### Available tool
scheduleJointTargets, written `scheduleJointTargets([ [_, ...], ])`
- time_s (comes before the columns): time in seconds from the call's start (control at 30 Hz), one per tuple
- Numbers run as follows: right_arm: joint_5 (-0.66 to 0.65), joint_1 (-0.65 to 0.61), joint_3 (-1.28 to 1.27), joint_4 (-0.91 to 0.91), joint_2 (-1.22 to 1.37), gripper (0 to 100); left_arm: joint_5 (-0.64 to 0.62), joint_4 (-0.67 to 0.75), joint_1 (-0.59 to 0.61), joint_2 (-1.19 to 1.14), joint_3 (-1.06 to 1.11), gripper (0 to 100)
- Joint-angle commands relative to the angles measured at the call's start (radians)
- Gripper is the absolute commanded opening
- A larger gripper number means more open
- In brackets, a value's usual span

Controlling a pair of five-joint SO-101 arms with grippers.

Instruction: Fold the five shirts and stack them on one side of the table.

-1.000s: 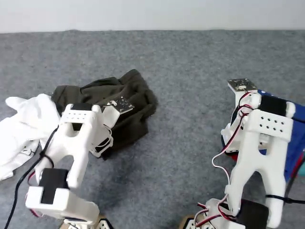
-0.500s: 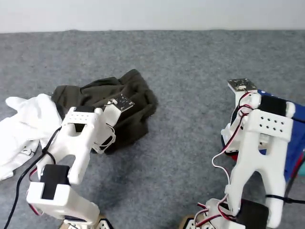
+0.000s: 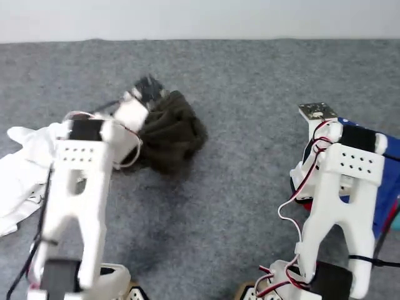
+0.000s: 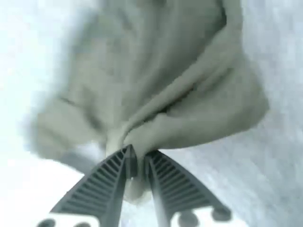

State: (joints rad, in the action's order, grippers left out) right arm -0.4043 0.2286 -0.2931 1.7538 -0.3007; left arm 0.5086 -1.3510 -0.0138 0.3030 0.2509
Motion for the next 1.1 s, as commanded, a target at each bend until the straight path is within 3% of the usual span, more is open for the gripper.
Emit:
scheduleJointTargets([
  [0.0, 0.008, -0.001, 0.012, 0.041, -0.047, 1.4, -0.012, -0.015, -0.051, 0.135, -0.156, 1],
  [0.2, 0.008, -0.007, 0.012, 0.039, -0.047, 1.4, -0.012, -0.015, -0.137, 0.227, -0.38, 1],
  [0.37, 0.008, -0.007, 0.012, 0.039, -0.047, 1.4, -0.012, -0.015, -0.137, 0.275, -0.535, 1],
  [0.63, 0.011, -0.019, 0.014, 0.039, -0.048, 1.3, -0.008, -0.034, -0.118, 0.373, -0.604, 1],
  [0.77, 0.011, -0.127, 0.014, 0.039, -0.05, 0.9, -0.008, -0.123, -0.009, 0.388, -0.602, 1],
  [1.07, 0.015, -0.556, 0.014, -0.042, -0.028, 0.9, -0.006, -0.183, 0.356, 0.388, -0.394, 1],
])
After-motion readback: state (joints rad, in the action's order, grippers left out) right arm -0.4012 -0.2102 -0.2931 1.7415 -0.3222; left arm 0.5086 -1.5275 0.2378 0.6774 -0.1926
